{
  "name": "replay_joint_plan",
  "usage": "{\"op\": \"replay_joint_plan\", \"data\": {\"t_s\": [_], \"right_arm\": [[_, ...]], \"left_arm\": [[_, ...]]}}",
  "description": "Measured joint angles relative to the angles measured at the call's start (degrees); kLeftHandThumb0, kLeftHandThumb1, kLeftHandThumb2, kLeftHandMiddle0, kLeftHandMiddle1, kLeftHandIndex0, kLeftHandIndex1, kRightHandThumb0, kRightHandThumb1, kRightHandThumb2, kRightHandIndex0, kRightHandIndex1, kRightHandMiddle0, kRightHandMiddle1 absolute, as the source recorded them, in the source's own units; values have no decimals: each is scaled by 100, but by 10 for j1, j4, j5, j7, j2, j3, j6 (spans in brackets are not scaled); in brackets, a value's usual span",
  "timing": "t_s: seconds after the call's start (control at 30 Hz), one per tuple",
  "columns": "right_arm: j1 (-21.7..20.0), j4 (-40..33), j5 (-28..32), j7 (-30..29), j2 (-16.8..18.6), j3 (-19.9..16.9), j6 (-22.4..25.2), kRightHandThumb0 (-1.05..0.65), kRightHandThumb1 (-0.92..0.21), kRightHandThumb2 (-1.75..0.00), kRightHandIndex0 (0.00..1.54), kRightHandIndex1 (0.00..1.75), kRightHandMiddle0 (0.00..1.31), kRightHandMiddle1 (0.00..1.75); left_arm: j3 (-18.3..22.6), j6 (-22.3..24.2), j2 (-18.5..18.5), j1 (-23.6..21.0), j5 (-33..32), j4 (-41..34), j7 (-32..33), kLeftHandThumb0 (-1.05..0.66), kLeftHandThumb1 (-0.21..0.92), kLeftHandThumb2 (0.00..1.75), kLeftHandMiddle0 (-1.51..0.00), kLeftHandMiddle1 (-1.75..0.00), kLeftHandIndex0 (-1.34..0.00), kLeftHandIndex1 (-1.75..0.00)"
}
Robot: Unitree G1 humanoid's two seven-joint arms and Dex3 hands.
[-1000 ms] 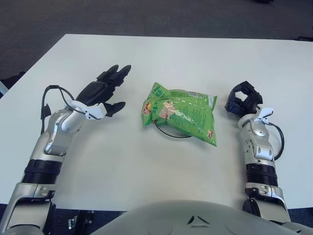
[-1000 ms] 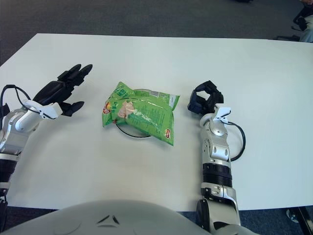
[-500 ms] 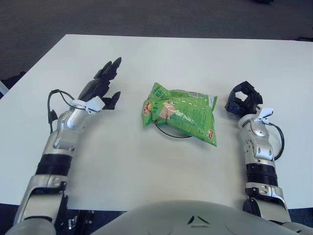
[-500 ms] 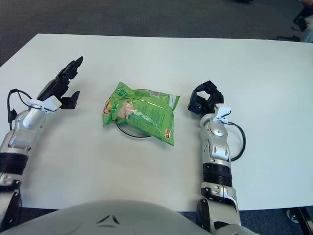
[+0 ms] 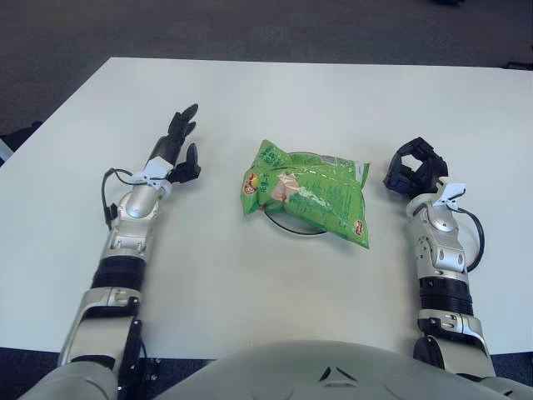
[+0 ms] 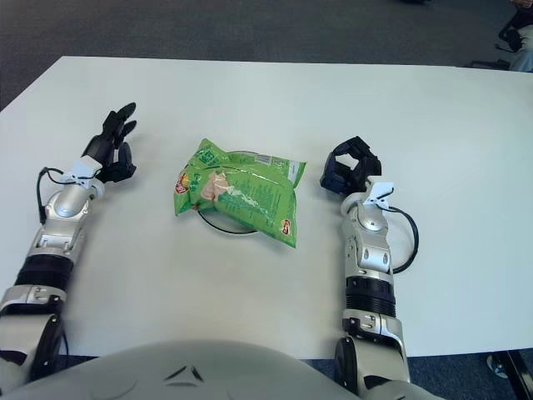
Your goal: Put the snack into the plate.
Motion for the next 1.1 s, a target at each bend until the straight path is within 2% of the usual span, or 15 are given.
{"op": "replay_joint_plan", "data": {"t_s": [0.07, 0.17, 0.27, 0.3, 0.43, 0.77, 0.87, 1.1], "right_arm": [[0, 0, 0, 0, 0, 0, 0, -51, -24, -142, 131, 175, 68, 175], [0, 0, 0, 0, 0, 0, 0, -51, -24, -142, 131, 175, 68, 175], [0, 0, 0, 0, -1, 0, 0, -51, -24, -142, 131, 175, 68, 175], [0, 1, 0, 0, -1, 0, 0, -51, -24, -142, 131, 175, 68, 175], [0, 1, 0, 0, -2, 0, 0, -51, -24, -142, 132, 175, 68, 175], [0, 8, 0, 9, -7, -2, -7, -51, -24, -142, 132, 175, 68, 175], [0, 10, 0, 10, -8, -3, -10, -51, -24, -142, 131, 175, 68, 175], [0, 12, 0, 11, -9, -3, -12, -51, -24, -142, 131, 175, 68, 175]], "left_arm": [[9, 29, -15, 0, -17, -14, 8, -79, 92, 105, -49, -153, -18, -166], [24, 77, -40, -1, -38, -37, 33, -69, 92, 99, -57, -167, -32, -172], [33, 114, -58, -1, -54, -53, 53, -64, 92, 95, -64, -172, -40, -174], [35, 122, -63, -1, -58, -57, 57, -55, 83, 92, -68, -173, -38, -174], [42, 147, -77, -3, -65, -65, 72, -43, 69, 91, -76, -174, -37, -174], [42, 185, -88, -4, -72, -76, 76, -41, 57, 101, -95, -175, -42, -175], [42, 185, -89, -4, -74, -72, 72, -42, 50, 109, -104, -175, -47, -175], [41, 175, -93, -6, -74, -61, 72, -44, 44, 117, -114, -175, -52, -175]]}}
